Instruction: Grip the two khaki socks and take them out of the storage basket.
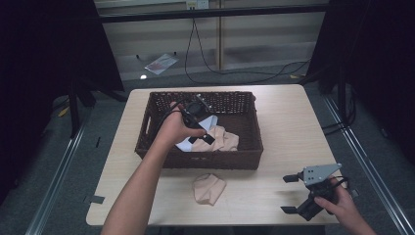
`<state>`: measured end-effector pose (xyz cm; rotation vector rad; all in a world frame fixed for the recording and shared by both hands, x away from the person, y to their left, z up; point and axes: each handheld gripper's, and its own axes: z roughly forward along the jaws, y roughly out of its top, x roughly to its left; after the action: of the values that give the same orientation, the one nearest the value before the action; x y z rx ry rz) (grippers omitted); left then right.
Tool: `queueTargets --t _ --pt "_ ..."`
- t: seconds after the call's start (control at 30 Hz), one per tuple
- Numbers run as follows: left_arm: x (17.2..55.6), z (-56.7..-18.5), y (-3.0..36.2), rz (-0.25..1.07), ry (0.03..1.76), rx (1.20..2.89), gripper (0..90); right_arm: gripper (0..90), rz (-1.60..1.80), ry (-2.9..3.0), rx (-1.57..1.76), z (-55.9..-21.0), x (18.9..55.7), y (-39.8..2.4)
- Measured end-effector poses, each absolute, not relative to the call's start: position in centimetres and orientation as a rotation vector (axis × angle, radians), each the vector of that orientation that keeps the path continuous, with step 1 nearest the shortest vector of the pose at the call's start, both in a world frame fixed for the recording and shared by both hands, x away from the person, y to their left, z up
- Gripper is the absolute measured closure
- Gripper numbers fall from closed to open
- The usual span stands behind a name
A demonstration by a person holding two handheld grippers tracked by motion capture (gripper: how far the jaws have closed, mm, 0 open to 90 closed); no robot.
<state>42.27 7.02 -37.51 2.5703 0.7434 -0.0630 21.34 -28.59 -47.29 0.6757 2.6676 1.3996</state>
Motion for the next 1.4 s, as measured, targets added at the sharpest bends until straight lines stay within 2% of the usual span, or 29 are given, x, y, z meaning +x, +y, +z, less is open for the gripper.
queueTargets --t 0.33,0.67,0.9,1.0,1.4 --pt "43.3 -39.4 7.0 -0.062 0.781 2.542 17.7 1.3 1.396 2.668 0.678 -47.3 21.4 -28.6" --pt "44.1 -41.4 6.3 -0.084 0.824 2.537 25.0 1.3 1.399 2.672 0.677 -47.3 21.3 -28.6" --pt "44.6 -42.5 5.9 -0.041 0.813 2.585 28.2 1.3 1.399 2.671 0.674 -47.3 21.3 -28.6" --pt "44.7 -42.8 5.9 -0.022 0.814 2.557 28.1 1.3 1.402 2.667 0.675 -47.2 21.3 -28.7" --pt "45.4 -44.8 6.1 -0.063 0.867 2.554 31.6 1.3 1.404 2.67 0.676 -47.2 21.3 -28.6"
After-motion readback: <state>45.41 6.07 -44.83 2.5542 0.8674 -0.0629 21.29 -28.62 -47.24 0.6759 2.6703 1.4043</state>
